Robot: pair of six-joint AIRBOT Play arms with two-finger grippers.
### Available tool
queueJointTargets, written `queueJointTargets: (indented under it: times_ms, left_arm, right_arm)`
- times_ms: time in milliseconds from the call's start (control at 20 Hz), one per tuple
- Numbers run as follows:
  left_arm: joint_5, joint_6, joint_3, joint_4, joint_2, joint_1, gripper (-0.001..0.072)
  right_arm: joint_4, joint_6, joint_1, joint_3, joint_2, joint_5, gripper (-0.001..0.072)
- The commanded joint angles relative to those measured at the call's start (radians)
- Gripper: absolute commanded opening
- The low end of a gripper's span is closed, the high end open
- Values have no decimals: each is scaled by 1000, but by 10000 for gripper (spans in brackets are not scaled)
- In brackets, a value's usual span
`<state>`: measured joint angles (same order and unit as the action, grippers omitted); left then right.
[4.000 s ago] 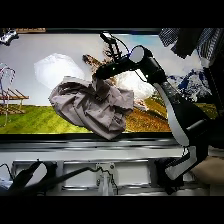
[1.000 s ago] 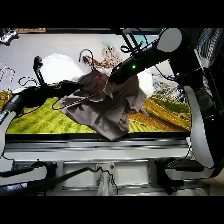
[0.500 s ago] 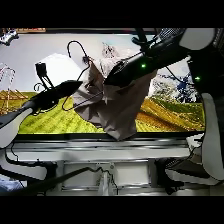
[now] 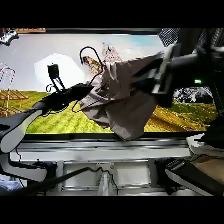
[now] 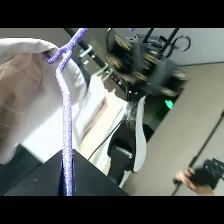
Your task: Fold the clothes and pants, and hang the long-sleeved shirts on hangers.
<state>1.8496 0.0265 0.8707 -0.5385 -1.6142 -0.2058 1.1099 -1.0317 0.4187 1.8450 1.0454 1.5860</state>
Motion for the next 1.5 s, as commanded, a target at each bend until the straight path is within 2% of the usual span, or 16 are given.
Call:
queueJointTargets:
  times_ms: [0,50,100,450,550,800,850,950,1000,1050,1100,1150,1200,1300,1400,1450]
  left_arm:
    - [3,20,0,-3,20,-31,12]
    - [3,21,0,-1,25,-34,11]
    - [3,22,0,0,29,-36,12]
    - [3,37,-1,7,31,-42,12]
    - [3,37,-1,7,31,-42,12]
    - [3,40,-1,7,31,-42,12]
    - [3,41,-1,7,31,-42,12]
    - [3,41,-1,7,31,-42,12]
    - [3,41,-1,5,31,-42,13]
    - [3,40,-1,-11,31,-42,15]
    - [3,41,-1,-46,31,-42,15]
    - [2,41,-1,-95,31,-42,17]
    - [2,44,-1,-155,31,-42,78]
    - [2,48,-1,-266,31,-42,356]
    - [-2,55,-1,-345,31,-39,382]
    - [-14,63,0,-376,31,-32,422]
  right_arm:
    - [569,244,0,0,-104,-107,393]
    - [623,245,0,-2,-102,-106,470]
    - [625,258,0,-6,-94,-100,496]
    - [497,333,0,-109,26,-140,535]
    - [459,330,-13,-109,74,-139,622]
    - [299,331,-106,-109,153,-141,611]
    - [272,331,-125,-109,166,-144,593]
    - [229,336,-158,-109,190,-147,431]
    - [216,337,-168,-109,200,-147,295]
    - [216,336,-170,-109,204,-143,82]
    - [217,336,-169,-109,206,-138,34]
    - [214,336,-169,-109,205,-138,33]
    - [213,336,-169,-109,204,-139,32]
    - [213,338,-169,-109,198,-143,31]
    - [201,338,-169,-109,182,-145,31]
    - [183,338,-169,-109,169,-143,31]
